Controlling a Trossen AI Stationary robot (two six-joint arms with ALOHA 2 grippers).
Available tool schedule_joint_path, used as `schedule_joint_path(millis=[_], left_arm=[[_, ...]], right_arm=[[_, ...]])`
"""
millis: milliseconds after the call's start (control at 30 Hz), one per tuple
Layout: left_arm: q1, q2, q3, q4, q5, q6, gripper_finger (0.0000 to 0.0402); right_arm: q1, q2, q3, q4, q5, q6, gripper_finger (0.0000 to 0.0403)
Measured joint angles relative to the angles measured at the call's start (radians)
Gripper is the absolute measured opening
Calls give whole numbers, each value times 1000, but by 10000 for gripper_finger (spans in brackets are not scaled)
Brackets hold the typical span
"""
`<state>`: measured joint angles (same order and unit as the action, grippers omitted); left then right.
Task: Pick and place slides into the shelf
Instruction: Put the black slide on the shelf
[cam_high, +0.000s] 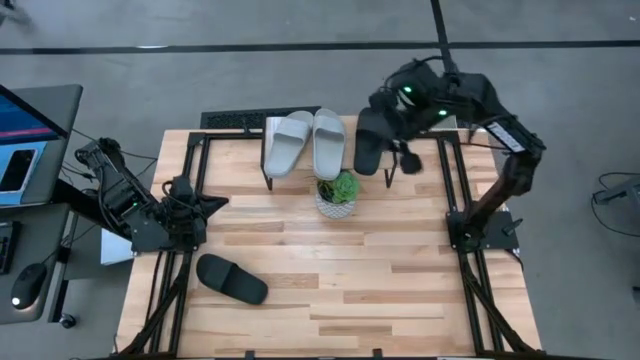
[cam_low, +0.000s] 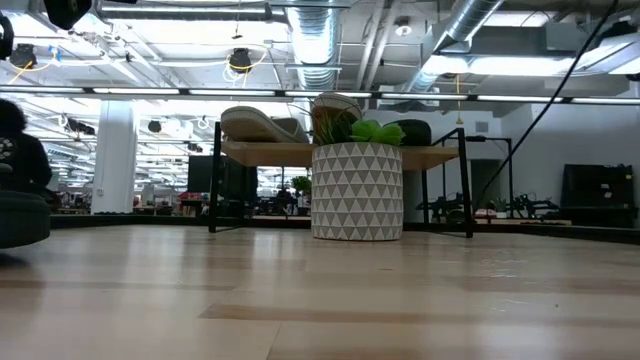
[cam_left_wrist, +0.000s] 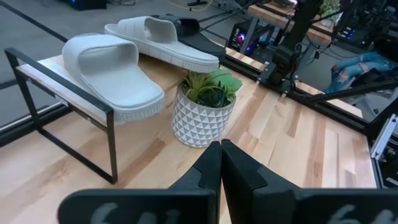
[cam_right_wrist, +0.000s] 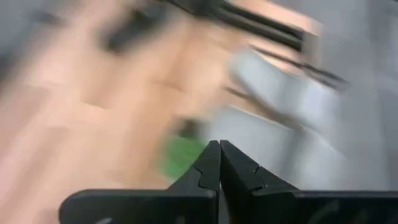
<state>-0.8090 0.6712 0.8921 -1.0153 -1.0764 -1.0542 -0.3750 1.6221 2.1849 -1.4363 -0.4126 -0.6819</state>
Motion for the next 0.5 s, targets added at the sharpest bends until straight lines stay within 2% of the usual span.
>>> schedule_joint_path(millis=[67,267,500], left_arm=[[0,0,0,0,-10,-1,0],[0,1,0,2,-47,-3,0],[-34,79,0,4,-140,39,0]], right_arm=[[9,-23,0,-33,-111,-19,0],[55,-60,0,-70,-193,-23,0],[92,-66,0,-112,-432,-75,0]])
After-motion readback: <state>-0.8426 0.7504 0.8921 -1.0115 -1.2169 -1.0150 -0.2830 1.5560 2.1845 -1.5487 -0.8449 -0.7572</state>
